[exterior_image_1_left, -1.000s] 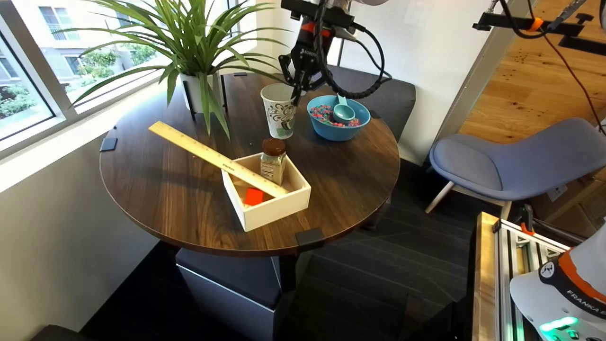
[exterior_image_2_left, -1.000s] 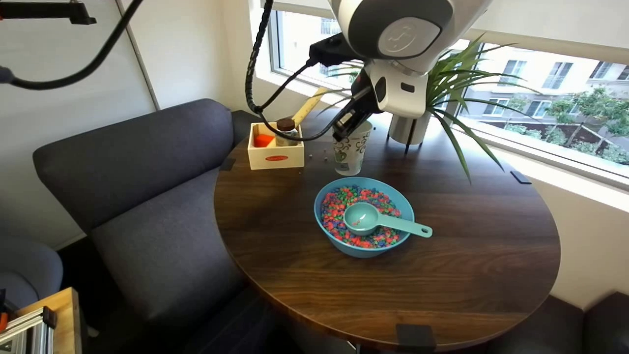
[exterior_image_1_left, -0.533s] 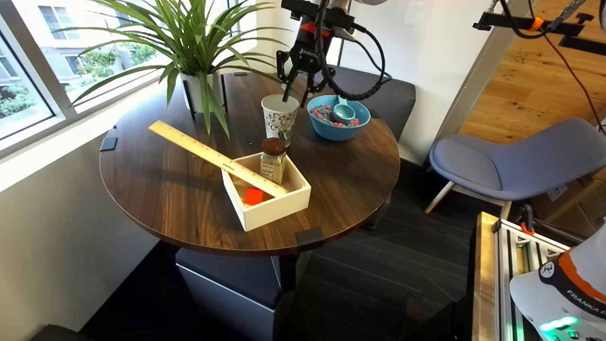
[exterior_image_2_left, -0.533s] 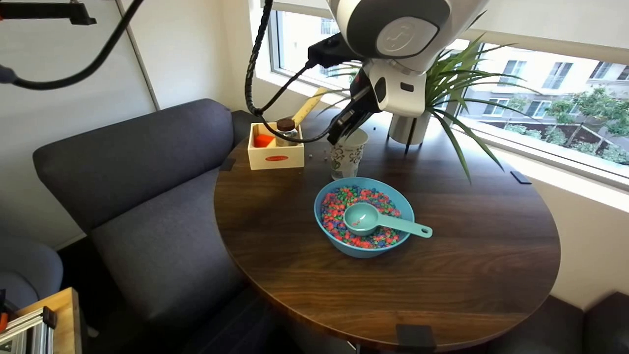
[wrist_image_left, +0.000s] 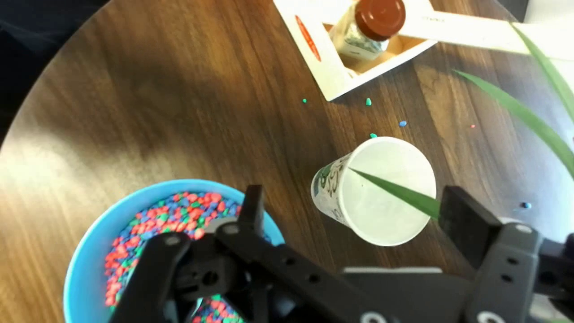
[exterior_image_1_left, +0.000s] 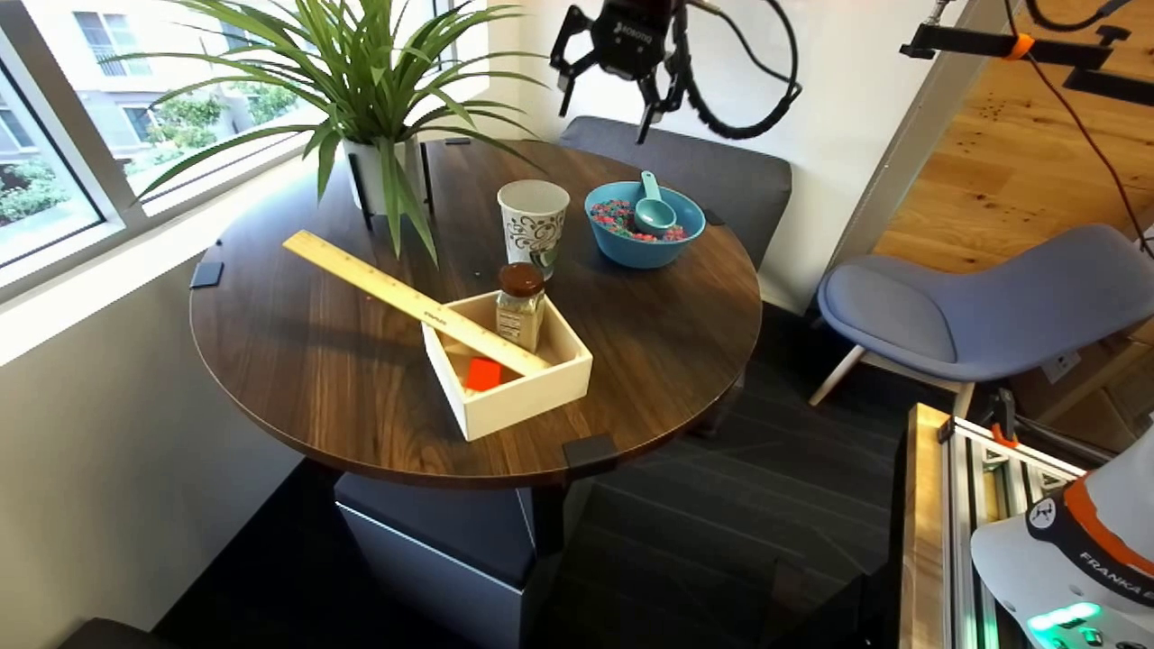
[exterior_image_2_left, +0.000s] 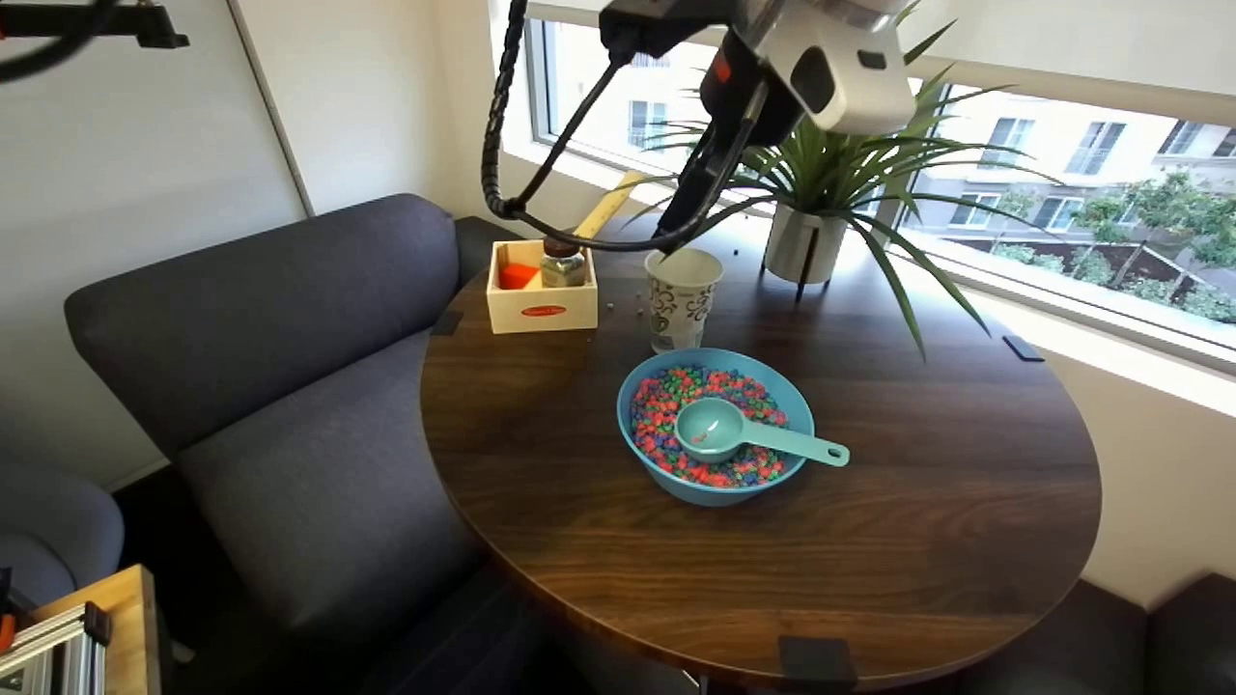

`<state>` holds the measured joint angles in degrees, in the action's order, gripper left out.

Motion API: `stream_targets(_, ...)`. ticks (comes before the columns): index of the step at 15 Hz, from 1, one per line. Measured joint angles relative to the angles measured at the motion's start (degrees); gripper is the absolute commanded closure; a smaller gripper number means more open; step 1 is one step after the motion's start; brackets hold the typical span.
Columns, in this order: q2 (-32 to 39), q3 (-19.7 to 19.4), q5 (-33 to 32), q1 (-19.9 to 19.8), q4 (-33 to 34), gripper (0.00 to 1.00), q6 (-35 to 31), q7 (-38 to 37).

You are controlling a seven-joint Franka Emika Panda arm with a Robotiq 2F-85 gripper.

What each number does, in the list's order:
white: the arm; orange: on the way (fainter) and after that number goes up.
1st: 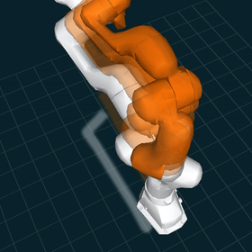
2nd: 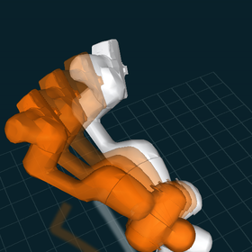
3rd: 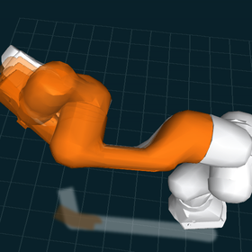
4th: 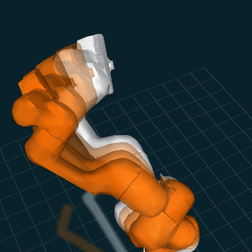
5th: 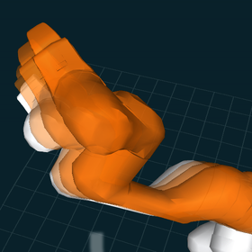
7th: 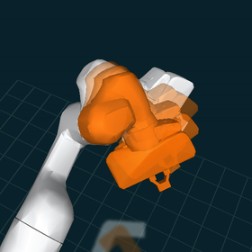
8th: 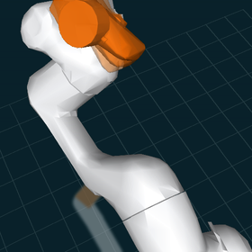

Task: Move the blue bowl to the right then take the coffee cup out of the wooden box

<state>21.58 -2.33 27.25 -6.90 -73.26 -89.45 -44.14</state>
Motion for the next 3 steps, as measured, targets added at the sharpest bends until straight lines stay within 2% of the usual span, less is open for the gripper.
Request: stream_targets(3, -5.3, -0.9, -1.2, -2.3, -0.7, 0.01, 3.8, 10.5)
